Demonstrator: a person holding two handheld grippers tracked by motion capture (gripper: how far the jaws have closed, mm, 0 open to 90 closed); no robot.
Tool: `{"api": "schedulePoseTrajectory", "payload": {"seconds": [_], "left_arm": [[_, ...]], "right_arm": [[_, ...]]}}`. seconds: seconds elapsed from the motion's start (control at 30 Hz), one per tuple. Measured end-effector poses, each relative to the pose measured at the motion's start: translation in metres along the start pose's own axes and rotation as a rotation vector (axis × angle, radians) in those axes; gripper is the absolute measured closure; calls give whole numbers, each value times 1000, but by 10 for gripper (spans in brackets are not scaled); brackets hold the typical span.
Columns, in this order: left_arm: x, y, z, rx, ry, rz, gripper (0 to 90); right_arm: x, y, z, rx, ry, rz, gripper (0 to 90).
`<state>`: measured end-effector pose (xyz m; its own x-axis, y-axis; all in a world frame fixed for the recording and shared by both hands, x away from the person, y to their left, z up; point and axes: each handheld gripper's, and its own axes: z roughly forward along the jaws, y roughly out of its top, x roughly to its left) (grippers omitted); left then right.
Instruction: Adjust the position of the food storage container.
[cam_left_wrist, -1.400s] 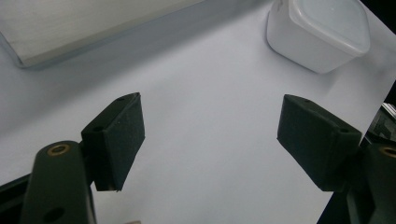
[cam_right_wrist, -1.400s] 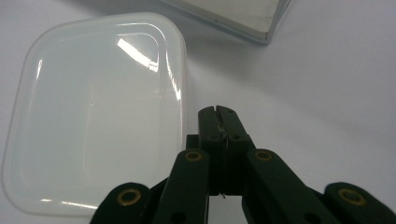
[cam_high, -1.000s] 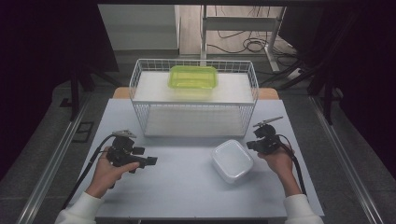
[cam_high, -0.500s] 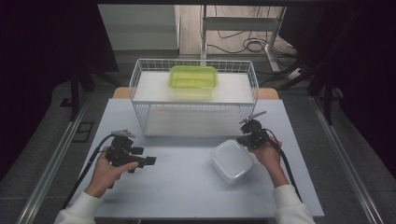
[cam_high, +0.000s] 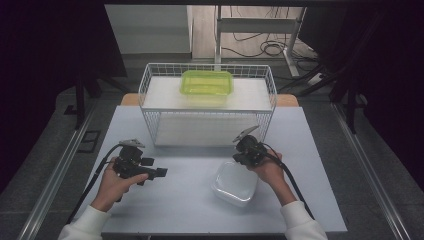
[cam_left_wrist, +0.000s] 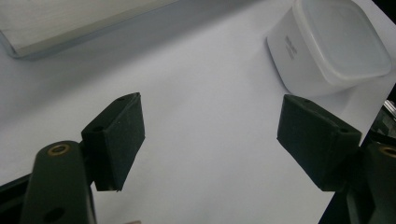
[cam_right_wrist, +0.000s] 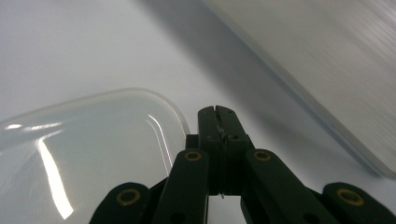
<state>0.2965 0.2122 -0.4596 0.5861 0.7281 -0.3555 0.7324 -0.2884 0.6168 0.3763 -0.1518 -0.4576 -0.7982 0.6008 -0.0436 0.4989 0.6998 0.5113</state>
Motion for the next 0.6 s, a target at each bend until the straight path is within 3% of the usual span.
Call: {"api": "schedulePoseTrajectory", "payload": {"seconds": [0.27,0.47,0.6], "left_arm": [[1,-1,0,-1,0,-4,223],[1,-1,1,3,1,-3,222],[1,-1,1,2,2,-2,221]], "right_arm": [[29,13,9,8,42,-69,891],[28,12,7,-5,53,-62,891],[22,10,-5,-40,34,-35,891]]}}
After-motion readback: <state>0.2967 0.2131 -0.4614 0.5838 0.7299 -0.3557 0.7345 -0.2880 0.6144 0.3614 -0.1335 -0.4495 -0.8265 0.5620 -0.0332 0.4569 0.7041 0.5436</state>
